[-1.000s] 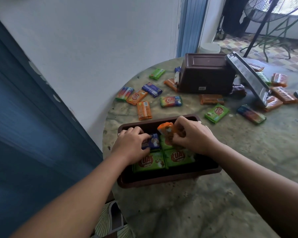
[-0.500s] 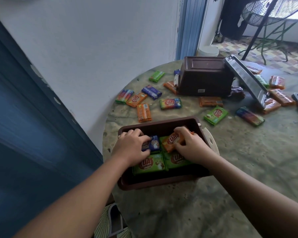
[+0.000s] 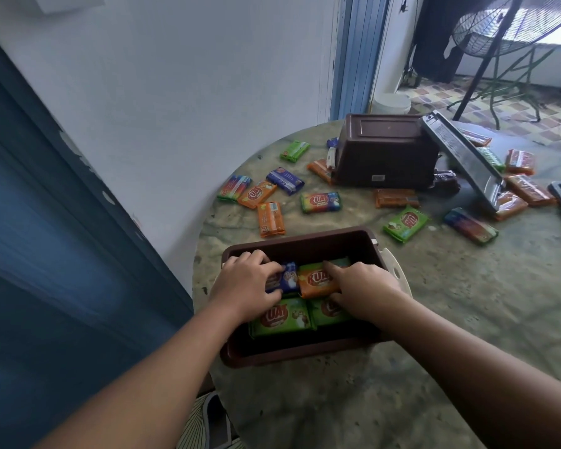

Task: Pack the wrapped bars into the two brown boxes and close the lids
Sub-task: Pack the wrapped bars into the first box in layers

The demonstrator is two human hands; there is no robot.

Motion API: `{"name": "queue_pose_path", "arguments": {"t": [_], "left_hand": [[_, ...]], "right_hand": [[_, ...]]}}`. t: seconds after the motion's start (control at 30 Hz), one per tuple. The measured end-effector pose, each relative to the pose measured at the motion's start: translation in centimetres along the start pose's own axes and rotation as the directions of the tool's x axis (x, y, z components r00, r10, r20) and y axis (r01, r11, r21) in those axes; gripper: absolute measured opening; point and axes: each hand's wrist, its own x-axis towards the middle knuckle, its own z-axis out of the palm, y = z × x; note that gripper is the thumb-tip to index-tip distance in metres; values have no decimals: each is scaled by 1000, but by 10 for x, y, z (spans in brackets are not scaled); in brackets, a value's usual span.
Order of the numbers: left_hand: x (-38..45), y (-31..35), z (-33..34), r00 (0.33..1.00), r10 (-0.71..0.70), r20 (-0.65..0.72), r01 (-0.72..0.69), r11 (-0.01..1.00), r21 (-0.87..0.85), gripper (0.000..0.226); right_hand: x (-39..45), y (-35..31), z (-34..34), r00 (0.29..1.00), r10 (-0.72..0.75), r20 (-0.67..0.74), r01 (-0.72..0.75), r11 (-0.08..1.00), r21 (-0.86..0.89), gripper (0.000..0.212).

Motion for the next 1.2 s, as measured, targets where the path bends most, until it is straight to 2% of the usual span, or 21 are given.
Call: {"name": "queue_pose_path", "arguments": {"t": [0.1, 0.2, 0.37, 0.53, 0.67, 0.87, 0.97, 1.03, 1.1, 1.13, 1.2], "left_hand": [[0, 0, 0, 1000, 7, -10, -7, 1000, 2, 53], [0, 0, 0, 1000, 7, -6, -7, 1000, 14, 53], [0, 0, -1, 1000, 10, -2, -10, 1000, 23, 54], [0, -1, -1, 1000, 25, -4, -25, 999, 21, 48], [-1, -1, 0, 999, 38, -15, -37, 999, 24, 44], [-2, 1, 1, 998, 44, -46, -44, 999, 0, 48], [-4, 3, 3, 984, 22, -179, -37, 996, -78, 48], [-5, 2, 4, 958, 13, -287, -41, 995, -92, 45], [-3, 1, 4, 935, -1, -354, -24, 997, -67, 47], [-1, 0, 2, 929, -20, -369, 0, 999, -53, 50], [10, -3, -2, 934, -83, -348, 88, 996, 0, 60]], "right_hand": [[8, 0, -2, 999, -7, -53, 9, 1000, 30, 43], [14, 1, -4, 999, 14, -53, -7, 992, 126, 34], [18, 8, -3, 995, 27, -101, -1, 967, 256, 32], [13, 5, -1, 991, -15, -136, 50, 965, 259, 33], [13, 4, 2, 987, 0, -158, 47, 956, 290, 43], [7, 5, 1, 982, -16, -190, 75, 949, 307, 50], [3, 7, -1, 930, -29, -366, 136, 953, 271, 41], [3, 13, -3, 822, -51, -567, 189, 964, 189, 33], [8, 21, -6, 737, -44, -674, 201, 967, 157, 37], [12, 25, -8, 733, -34, -680, 186, 971, 152, 43], [23, 33, -12, 784, -30, -620, 148, 979, 139, 54]]}}
